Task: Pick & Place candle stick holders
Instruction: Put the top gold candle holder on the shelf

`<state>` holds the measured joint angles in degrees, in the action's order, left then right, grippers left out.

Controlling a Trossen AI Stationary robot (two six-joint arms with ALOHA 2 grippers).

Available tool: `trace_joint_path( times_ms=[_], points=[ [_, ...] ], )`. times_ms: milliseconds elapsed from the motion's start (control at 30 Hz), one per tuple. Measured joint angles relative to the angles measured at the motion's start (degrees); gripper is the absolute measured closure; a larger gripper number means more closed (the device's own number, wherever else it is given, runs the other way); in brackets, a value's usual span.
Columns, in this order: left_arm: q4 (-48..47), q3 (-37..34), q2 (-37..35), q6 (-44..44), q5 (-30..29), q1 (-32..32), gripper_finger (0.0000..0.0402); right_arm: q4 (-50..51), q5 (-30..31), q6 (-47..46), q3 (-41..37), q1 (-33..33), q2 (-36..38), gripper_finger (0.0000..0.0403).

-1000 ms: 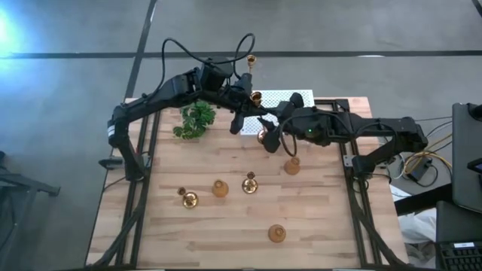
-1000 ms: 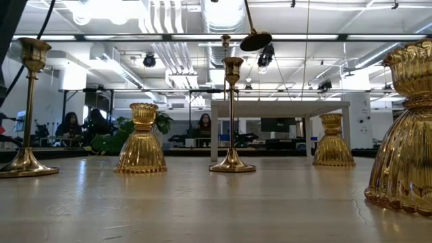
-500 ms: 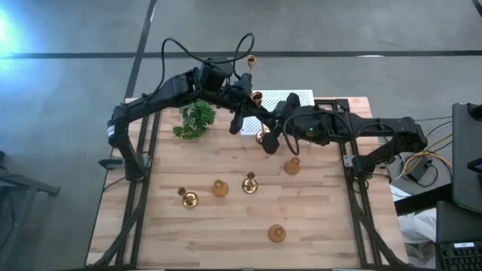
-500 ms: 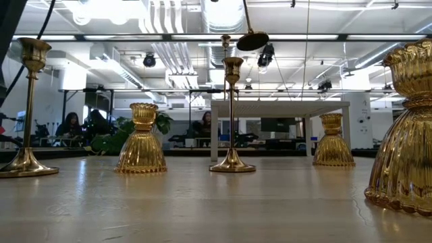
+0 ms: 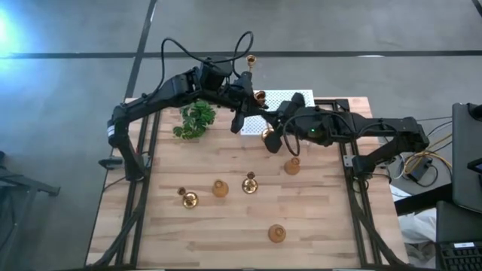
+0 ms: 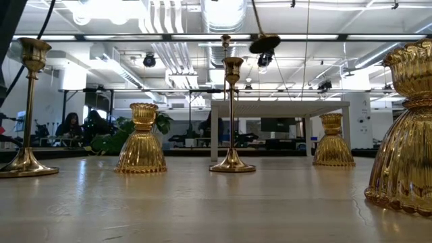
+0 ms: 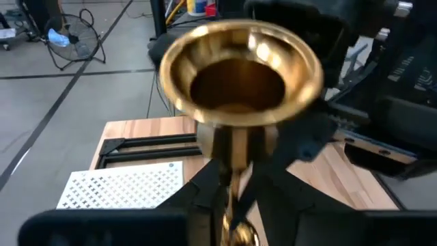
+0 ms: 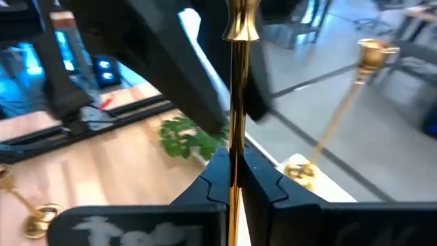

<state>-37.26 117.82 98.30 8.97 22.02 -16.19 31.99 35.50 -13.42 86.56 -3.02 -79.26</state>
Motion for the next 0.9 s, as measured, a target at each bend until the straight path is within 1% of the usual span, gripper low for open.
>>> trace_joint_path(
  times_ms=[67,167,233,333,433,500,600,667,700,767,833,900],
  points=[
    [-0.63,0.0,-0.41,0.02,-0.34,-0.33,0.0309,2.08,4.04,-0.23,0.0,-0.82,1.15,0.0394],
    [-1.42,0.0,-1.77,0.95,-3.67,-0.91,0.0291,5.59,9.44,-2.26,0.0,-1.8,3.94,0.0394],
    [-2.11,0.01,-2.56,1.88,-5.85,-1.39,0.028,9.06,11.55,-4.34,-0.01,-2.09,6.0,0.0394],
    [-2.95,0.0,-3.56,2.16,-6.44,-2.3,0.0267,13.03,13.74,-6.86,-1.52,-2.49,8.9,0.0394],
    [-2.74,-1.0,-4.95,2.47,-5.9,-2.97,0.0263,12.29,16.79,-7.16,-5.37,-3.15,12.22,0.0394],
    [-1.19,-3.39,-6.63,2.51,-5.53,-3.56,0.0262,10.3,19.57,-7.1,-8.64,-3.48,14.75,0.0394],
    [3.92,-10.61,-10.06,2.45,-5.6,-4.72,0.0263,4.62,23.5,-5.18,-14.96,-3.5,18.82,0.0394],
    [11.23,-17.81,-13.51,1.72,-5.67,-5.51,0.0262,-2.92,25.55,-0.9,-19.86,-3.28,21.39,0.0394],
    [16.13,-21.8,-15.59,0.87,-5.62,-6.08,0.0262,-7.78,25.59,1.74,-22.61,-2.78,22.89,0.0394],
    [26.93,-30.42,-20.23,-1.7,-5.59,-7.44,0.0262,-18.79,24.57,7.18,-28.06,-0.9,25.7,0.0394],
    [37.57,-38.67,-24.54,-4.49,-6.54,-8.9,0.0263,-27.88,21.29,10.8,-33.08,2.02,28.29,0.0394],
    [45.28,-46.33,-28.38,-5.88,-9.27,-9.99,0.0263,-31.73,18.99,12.27,-36.58,5.62,30.09,0.0394]
  ],
)
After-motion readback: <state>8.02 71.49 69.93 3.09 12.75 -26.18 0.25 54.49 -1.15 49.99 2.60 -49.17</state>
